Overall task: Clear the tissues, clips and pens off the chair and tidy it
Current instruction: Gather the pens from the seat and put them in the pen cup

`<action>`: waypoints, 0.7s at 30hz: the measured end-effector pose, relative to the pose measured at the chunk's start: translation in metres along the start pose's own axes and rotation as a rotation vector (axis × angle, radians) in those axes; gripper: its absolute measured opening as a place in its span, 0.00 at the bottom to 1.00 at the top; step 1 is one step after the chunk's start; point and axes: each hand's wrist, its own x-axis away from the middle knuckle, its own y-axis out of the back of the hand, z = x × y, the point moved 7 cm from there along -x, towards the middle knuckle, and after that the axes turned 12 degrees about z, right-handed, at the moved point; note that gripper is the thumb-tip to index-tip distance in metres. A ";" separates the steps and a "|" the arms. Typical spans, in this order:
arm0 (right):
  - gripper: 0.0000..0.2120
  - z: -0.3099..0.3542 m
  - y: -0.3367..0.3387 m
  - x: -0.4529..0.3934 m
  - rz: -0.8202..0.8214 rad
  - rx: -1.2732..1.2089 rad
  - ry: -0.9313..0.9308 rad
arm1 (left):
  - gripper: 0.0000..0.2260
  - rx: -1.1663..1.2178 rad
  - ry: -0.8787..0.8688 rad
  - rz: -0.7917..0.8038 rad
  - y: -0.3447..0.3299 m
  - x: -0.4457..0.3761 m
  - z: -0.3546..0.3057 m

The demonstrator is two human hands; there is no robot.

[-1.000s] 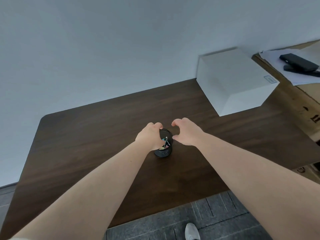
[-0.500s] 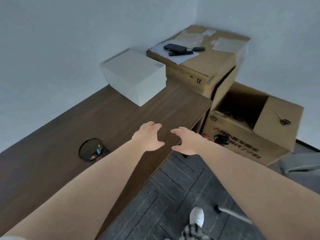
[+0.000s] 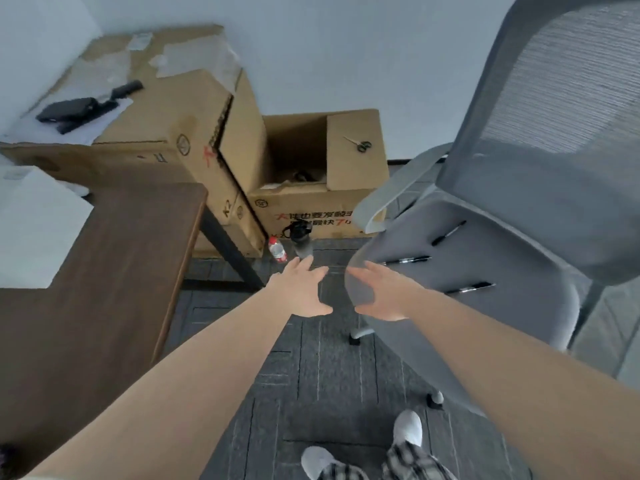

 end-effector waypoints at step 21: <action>0.34 -0.300 -0.086 -0.013 -0.040 -0.215 -0.383 | 0.31 -0.208 -0.139 0.004 -0.004 -0.206 -0.217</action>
